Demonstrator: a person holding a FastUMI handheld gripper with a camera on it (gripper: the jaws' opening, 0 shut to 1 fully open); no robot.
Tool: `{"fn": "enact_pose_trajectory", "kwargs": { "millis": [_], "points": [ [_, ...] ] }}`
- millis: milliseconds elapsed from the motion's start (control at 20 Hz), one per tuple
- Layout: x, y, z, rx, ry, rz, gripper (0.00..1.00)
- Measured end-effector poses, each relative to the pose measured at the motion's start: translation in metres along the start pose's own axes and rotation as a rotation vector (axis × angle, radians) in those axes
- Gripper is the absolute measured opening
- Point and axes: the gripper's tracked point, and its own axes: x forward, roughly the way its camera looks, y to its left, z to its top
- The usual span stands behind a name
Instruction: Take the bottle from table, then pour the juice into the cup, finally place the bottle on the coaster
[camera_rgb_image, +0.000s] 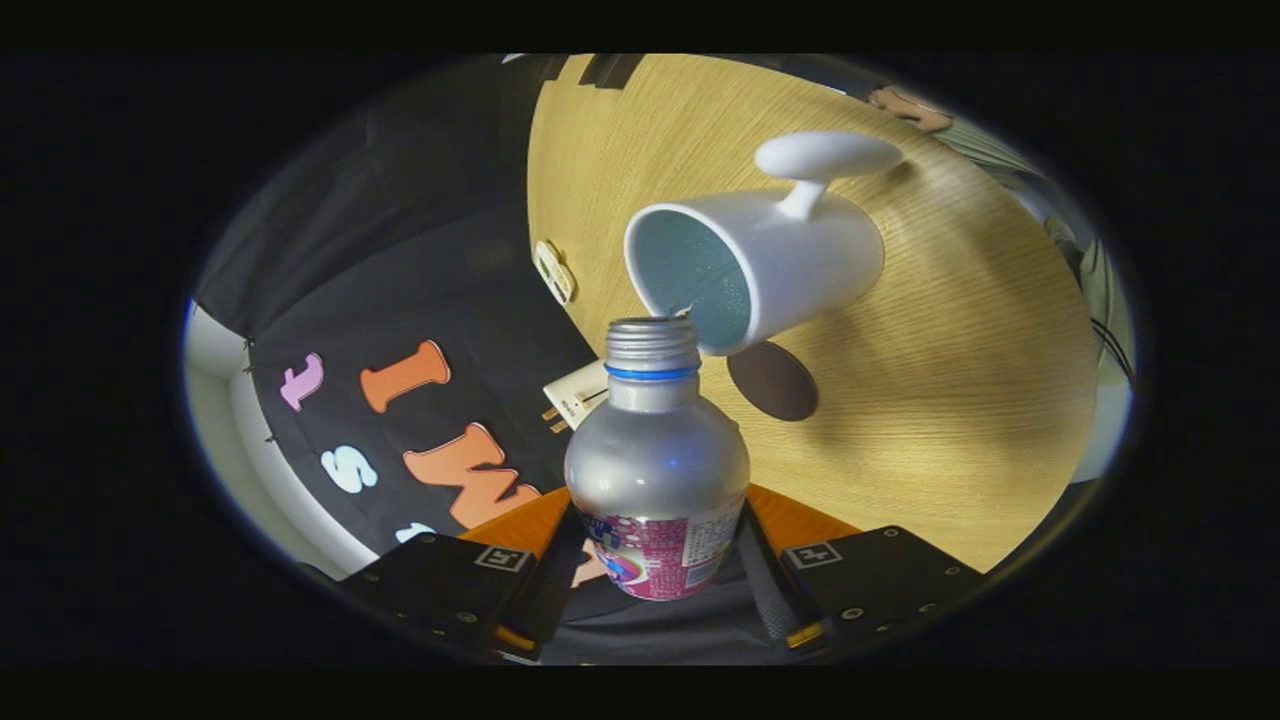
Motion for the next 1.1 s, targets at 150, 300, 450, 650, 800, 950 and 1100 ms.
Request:
{"fn": "enact_pose_trajectory", "kwargs": {
  "millis": [150,300,450,650,800,950,1100],
  "points": [
    [-0.0010,-0.0005,-0.0003,0.011,0.002,-0.004,0.77],
    [0.0004,-0.0001,0.0016,0.032,0.000,-0.007,0.77],
    [-0.0016,-0.0005,0.0013,0.042,-0.002,-0.012,0.77],
    [-0.0002,0.0029,0.0030,0.057,0.005,-0.009,0.77],
    [-0.0016,0.0033,0.0022,0.078,0.012,-0.008,0.77],
    [-0.0024,0.0052,0.0025,0.094,0.014,-0.006,0.77],
    [-0.0014,0.0074,0.0014,0.105,0.021,-0.001,0.77]
  ]
}}
